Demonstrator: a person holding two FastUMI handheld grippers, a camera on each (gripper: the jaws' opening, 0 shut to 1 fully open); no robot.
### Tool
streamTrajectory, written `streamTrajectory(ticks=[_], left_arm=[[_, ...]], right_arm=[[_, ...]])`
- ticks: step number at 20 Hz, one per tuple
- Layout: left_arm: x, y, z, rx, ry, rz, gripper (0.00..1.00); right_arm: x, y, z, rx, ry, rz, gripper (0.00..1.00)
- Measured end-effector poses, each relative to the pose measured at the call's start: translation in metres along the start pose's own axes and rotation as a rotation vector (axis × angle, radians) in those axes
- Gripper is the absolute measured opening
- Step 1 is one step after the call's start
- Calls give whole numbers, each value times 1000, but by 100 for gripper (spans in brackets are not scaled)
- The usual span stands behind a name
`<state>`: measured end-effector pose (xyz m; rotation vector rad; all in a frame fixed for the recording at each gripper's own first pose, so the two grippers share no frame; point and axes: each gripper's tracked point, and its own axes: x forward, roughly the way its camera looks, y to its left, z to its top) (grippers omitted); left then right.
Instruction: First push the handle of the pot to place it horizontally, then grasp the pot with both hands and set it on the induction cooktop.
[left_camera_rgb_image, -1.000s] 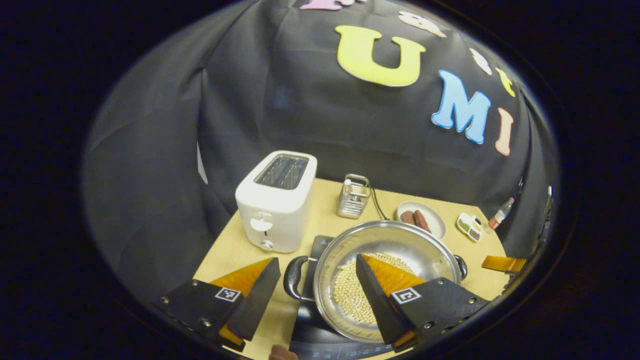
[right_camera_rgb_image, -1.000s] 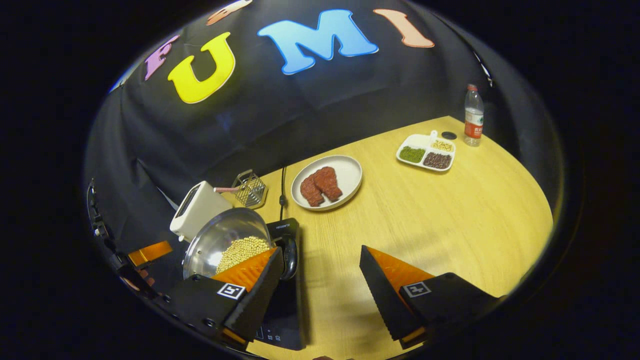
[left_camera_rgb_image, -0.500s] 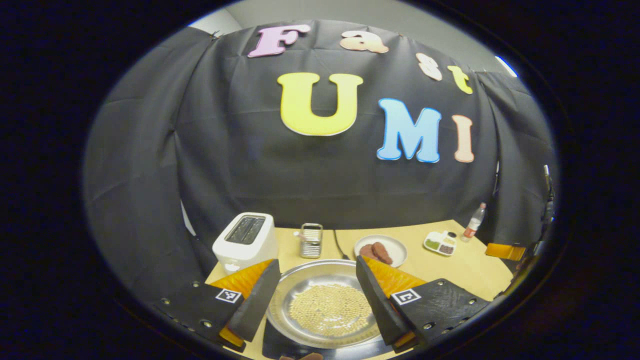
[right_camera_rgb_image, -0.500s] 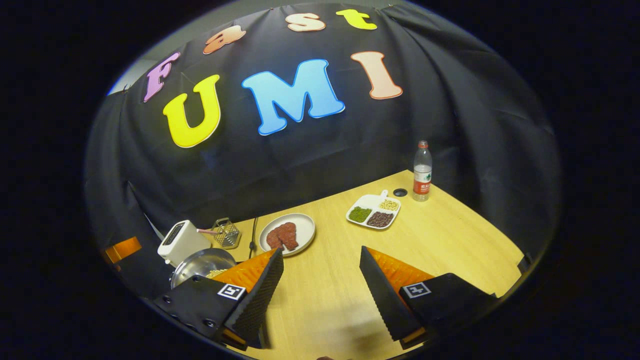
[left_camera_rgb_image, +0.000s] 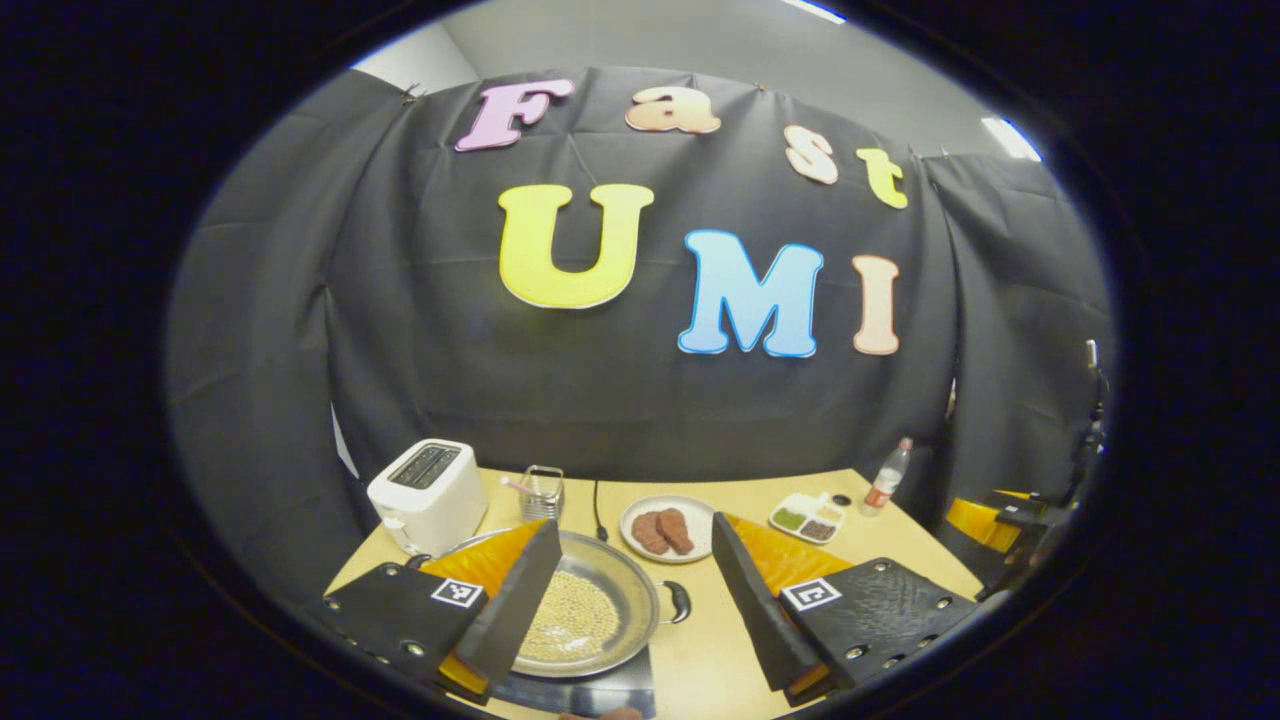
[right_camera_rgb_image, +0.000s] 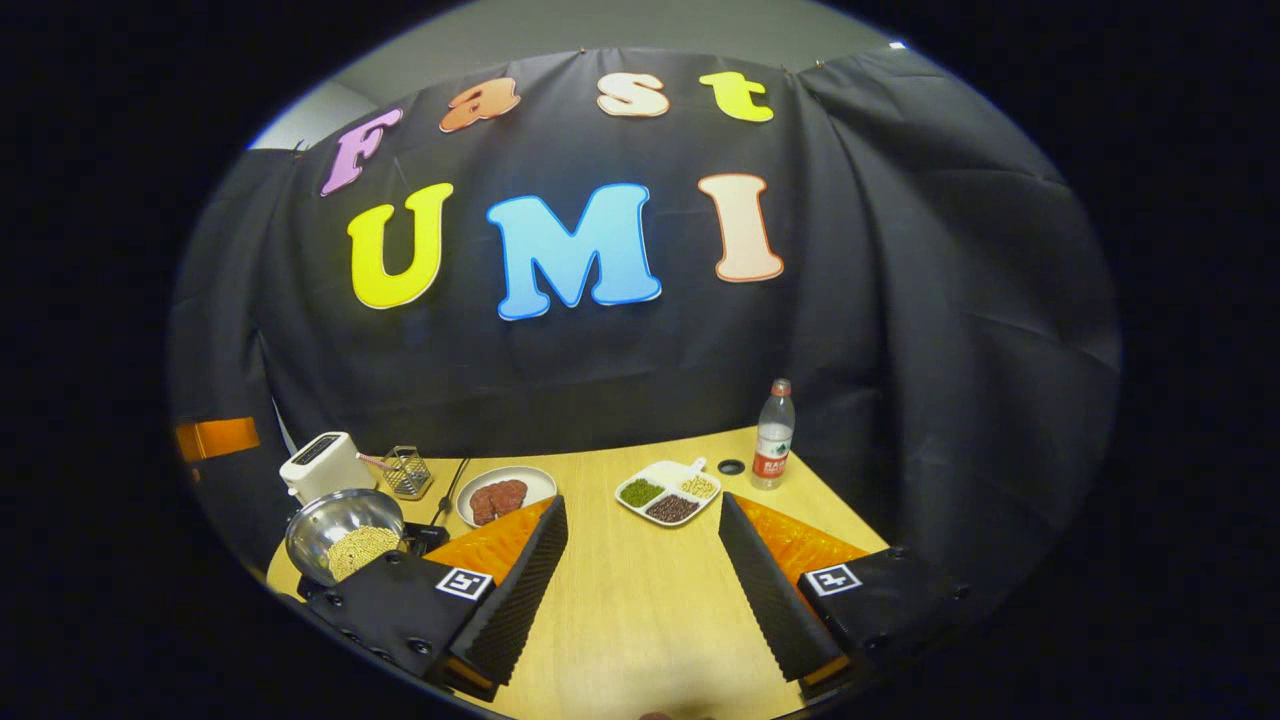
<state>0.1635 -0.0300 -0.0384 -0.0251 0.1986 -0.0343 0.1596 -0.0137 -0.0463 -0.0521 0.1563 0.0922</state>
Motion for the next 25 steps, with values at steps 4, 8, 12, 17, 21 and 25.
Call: streamTrajectory(ticks=[4,8,12,17,21,25], left_arm=[[-31,-47,4,-74,-58,46,87],[-70,-74,8,-113,-137,115,92],[-116,-94,15,-121,-196,179,92],[-148,-98,17,-79,-209,214,87],[-177,-87,8,-60,-214,268,92],[-198,-86,-15,-27,-196,263,92]], right_arm=[[-32,-37,11,-52,-16,72,97],[-61,-77,17,-82,-39,111,97],[-79,-96,24,-39,-75,123,97],[-113,-104,23,-36,-94,129,97],[-130,-102,1,1,-50,93,97],[-146,-78,-13,28,-42,102,97]])
